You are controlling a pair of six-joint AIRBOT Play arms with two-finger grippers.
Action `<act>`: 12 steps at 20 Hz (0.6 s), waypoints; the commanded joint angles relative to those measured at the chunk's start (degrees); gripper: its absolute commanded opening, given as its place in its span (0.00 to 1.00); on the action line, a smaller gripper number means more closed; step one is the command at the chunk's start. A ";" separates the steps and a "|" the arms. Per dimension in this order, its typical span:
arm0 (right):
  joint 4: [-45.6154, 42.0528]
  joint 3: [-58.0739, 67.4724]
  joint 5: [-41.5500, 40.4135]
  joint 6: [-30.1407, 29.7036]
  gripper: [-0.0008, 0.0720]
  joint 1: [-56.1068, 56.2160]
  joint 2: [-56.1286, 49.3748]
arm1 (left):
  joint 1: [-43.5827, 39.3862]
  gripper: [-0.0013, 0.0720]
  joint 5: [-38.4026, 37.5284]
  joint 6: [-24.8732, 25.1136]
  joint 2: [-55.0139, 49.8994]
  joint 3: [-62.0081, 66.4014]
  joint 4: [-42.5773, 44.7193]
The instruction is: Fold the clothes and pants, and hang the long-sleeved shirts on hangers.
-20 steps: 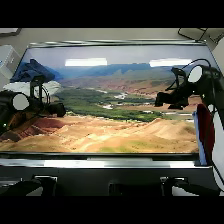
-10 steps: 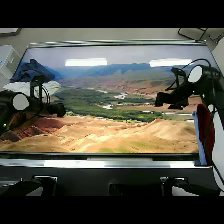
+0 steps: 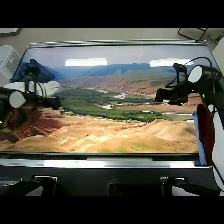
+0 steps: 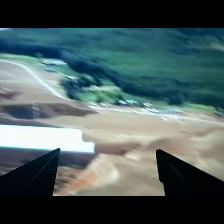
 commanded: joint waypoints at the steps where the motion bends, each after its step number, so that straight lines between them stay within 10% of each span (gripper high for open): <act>1: -0.63 -0.02 -1.05 -0.94 0.94 -0.04 -0.04 | 11.04 1.00 -2.27 0.68 -2.45 11.21 13.62; 7: 1.77 -0.04 2.54 1.62 0.94 0.00 -0.04 | 42.01 1.00 -13.99 2.51 -16.61 20.04 -6.14; 12: 3.54 -0.04 3.58 6.25 0.94 0.00 -0.04 | 48.09 1.00 -8.83 8.72 -27.08 17.68 -23.93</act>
